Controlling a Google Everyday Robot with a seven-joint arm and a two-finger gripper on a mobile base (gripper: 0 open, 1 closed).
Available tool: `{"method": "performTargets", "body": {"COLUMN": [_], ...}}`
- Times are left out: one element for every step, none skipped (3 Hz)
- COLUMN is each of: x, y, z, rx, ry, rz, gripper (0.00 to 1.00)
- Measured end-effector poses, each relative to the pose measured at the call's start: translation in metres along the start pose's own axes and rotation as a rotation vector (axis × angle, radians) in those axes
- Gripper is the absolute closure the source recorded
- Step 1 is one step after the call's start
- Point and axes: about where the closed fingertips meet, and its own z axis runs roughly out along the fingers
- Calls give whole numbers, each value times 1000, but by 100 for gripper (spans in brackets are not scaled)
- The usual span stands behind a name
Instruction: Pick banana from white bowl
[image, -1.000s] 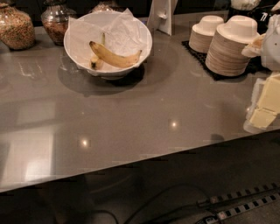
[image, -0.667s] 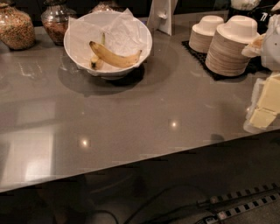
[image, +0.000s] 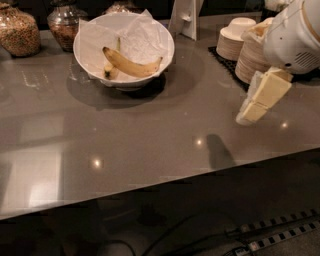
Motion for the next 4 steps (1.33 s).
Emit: {"method": "performTargets", "body": {"x": [-46,-99,-103,-116], "y": [-36,-75,-77,-84], "z": [27,46,49,63], "rx": [36,52,48,39], "ry": [-186,-337,-343,-373], "rz": [-52,-124,-132,-150], "gripper": [0,0,0,0]}}
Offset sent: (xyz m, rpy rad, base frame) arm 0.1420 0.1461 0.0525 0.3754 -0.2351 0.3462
